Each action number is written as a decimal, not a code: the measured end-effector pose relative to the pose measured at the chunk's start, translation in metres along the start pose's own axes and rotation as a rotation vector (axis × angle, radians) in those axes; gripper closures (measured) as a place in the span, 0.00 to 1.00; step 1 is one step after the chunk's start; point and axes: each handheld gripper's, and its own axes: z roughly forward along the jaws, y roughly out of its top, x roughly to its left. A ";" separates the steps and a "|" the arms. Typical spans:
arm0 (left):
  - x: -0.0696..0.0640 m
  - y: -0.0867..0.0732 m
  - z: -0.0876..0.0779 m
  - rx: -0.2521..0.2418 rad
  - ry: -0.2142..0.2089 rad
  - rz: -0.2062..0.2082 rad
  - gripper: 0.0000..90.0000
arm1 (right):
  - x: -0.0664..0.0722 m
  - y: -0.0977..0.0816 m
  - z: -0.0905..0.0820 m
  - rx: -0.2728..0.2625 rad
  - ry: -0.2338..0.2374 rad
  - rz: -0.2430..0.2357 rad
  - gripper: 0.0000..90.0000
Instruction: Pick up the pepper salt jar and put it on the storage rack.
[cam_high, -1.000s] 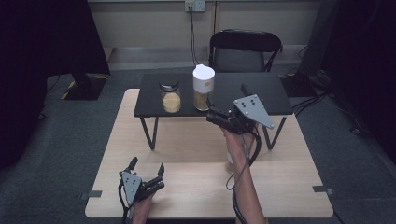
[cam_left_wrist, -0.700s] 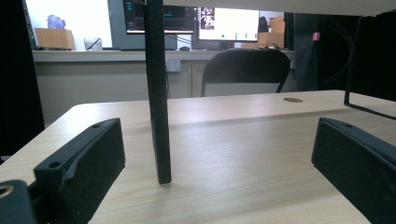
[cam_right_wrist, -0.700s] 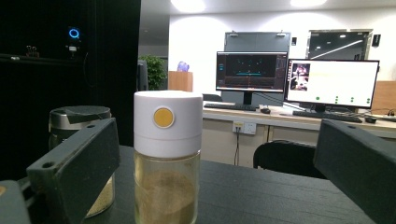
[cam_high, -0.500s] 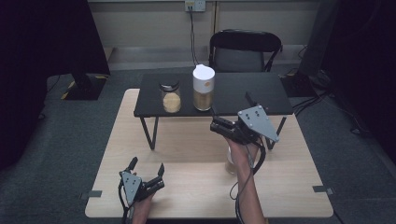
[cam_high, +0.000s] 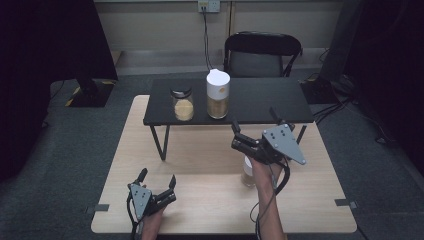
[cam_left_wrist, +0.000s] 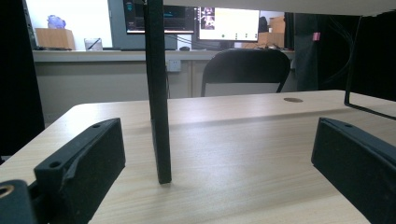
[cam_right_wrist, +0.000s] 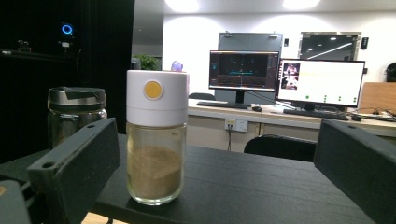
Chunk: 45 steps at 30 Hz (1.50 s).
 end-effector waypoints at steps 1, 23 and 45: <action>0.000 0.000 0.000 0.000 0.000 0.000 0.03 | -0.001 -0.001 -0.002 -0.008 -0.007 0.000 0.00; 0.000 0.000 0.000 0.000 0.003 0.000 0.03 | -0.017 -0.022 -0.042 -0.034 -0.065 0.033 0.00; 0.000 0.000 0.000 0.001 0.005 0.000 0.03 | -0.028 -0.047 -0.072 -0.018 -0.130 0.051 0.00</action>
